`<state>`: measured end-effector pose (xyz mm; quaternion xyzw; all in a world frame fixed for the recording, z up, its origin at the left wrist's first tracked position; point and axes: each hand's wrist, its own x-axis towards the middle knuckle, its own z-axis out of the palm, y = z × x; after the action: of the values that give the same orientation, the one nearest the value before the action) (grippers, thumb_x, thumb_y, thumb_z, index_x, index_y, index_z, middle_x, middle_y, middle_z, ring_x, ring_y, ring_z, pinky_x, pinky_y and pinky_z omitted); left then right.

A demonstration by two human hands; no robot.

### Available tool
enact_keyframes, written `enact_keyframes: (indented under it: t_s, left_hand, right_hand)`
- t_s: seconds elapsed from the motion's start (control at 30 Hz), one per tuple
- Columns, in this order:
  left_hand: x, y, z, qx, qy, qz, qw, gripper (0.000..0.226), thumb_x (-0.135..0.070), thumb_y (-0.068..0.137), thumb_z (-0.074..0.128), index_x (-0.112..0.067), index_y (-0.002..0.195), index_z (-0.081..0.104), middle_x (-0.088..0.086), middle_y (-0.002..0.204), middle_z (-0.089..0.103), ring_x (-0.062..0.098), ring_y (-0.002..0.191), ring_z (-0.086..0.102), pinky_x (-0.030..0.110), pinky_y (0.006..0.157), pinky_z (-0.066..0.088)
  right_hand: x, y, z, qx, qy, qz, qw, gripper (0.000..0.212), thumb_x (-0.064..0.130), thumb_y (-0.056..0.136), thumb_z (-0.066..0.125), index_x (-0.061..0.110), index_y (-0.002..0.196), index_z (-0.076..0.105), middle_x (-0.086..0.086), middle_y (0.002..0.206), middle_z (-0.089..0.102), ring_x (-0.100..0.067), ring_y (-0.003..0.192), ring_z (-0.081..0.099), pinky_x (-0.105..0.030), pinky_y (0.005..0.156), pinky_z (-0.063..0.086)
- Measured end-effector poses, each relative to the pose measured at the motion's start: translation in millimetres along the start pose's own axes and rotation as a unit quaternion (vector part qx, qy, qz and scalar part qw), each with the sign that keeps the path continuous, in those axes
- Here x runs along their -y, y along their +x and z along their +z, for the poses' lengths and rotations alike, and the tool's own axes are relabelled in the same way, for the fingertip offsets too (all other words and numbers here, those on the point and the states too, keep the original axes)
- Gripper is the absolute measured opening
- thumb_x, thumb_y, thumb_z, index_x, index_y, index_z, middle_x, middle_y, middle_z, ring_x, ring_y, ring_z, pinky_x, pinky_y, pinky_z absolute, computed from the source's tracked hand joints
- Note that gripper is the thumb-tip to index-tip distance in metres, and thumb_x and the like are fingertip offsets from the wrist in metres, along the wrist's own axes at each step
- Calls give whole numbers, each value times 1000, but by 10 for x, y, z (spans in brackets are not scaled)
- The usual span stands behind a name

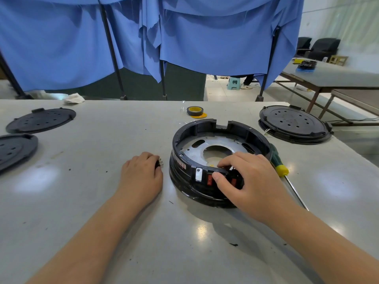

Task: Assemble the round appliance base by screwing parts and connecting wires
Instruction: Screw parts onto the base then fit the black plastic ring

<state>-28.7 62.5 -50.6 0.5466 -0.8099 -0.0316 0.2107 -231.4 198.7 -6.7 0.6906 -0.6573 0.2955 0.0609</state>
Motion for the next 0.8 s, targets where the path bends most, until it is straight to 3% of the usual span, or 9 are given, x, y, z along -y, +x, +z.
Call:
enact_keyframes:
  t_s: [0.1,0.23,0.37,0.57,0.67,0.8]
  left_hand:
    - [-32,-16,-49,2,-62,-4,998,28,-27,93,53,-14,114,65,4,109,60,25,102,54,32,88,41]
    - [-41,-48,-121,15,-151,-57,987,31,-22,80,67,-21,111,61,-1,104,57,18,89,57,26,78,39]
    - [-47,-72,-214,-3,-197,-46,979,32,-8,75,72,-24,100,61,-2,93,57,13,78,60,19,64,39]
    - [-191,-158,-420,-67,-261,0,963,21,-10,76,74,-25,91,68,-6,80,61,7,65,59,9,60,44]
    - [-287,-227,-569,-99,-335,39,936,20,-10,77,72,-30,80,68,-6,71,63,10,62,59,18,60,50]
    - [-418,-338,-652,-48,-433,86,896,15,-18,73,64,-31,79,70,-9,65,60,7,61,57,15,58,47]
  right_hand:
    - [4,1,-1,-2,0,1,1000,33,49,86,50,23,95,67,13,84,64,-8,79,55,-30,81,41]
    - [7,9,-2,3,0,4,1000,33,49,86,50,23,96,67,12,84,64,-9,79,56,-32,81,41]
    - [6,2,-9,5,0,6,1000,33,48,85,50,22,96,68,11,84,65,-10,80,57,-32,80,41]
    - [13,3,-23,4,-3,11,1000,33,49,84,51,23,95,67,12,83,65,-11,79,57,-29,80,38]
    - [16,4,-24,8,-5,13,1000,33,50,84,50,24,96,67,12,84,65,-11,80,56,-30,81,38]
    - [11,3,-26,8,-3,12,1000,32,49,85,51,23,95,67,11,83,65,-12,80,57,-32,81,39]
